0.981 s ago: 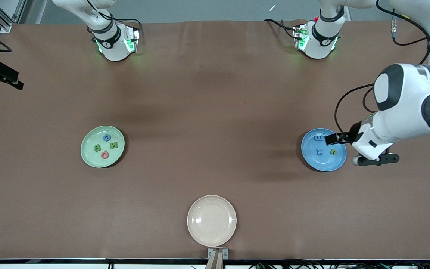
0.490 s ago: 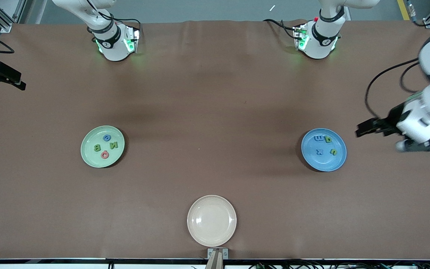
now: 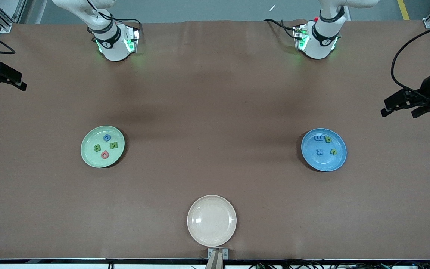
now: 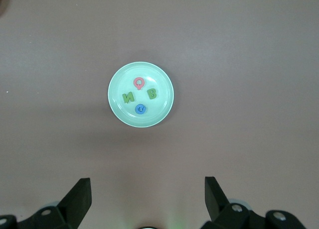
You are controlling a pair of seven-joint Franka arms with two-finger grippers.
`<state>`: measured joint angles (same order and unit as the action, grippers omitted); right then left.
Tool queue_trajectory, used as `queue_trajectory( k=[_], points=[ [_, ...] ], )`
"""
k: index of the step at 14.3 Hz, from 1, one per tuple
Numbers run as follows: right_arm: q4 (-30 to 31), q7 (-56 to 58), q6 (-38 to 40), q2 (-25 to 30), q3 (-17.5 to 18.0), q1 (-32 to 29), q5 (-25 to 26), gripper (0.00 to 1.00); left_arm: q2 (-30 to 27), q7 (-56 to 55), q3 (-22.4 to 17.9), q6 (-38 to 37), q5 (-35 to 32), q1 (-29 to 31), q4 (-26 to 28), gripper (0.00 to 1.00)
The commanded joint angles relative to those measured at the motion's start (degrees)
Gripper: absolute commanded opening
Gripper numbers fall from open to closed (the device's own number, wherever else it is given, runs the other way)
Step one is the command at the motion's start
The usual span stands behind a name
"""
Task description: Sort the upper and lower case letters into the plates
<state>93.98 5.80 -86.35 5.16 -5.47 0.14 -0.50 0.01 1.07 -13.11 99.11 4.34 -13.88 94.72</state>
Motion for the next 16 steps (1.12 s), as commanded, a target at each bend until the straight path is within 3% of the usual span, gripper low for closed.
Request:
queue_trajectory(
  k=[1, 6, 10, 16],
  points=[
    [1.9, 0.3, -0.9, 2.0, 0.5, -0.3, -0.6, 1.00, -1.5, -0.1, 0.8, -0.2, -2.3, -0.1, 1.2, 0.99],
    [2.0, 0.1, -1.3, 2.0, 0.7, 0.0, -0.6, 1.00, -1.9, 0.5, 1.4, -0.1, -2.7, 1.2, 1.0, 1.00],
    [1.9, 0.1, -1.6, 1.9, 0.7, 0.0, -0.6, 1.00, -1.9, 0.6, 9.8, 0.1, -2.6, 9.4, 1.0, 1.00],
    [1.7, 0.0, -3.1, 1.9, 0.7, 1.2, -0.7, 1.00, -1.9, 0.8, 11.7, 0.3, -2.6, 11.5, 1.0, 1.00]
  ],
)
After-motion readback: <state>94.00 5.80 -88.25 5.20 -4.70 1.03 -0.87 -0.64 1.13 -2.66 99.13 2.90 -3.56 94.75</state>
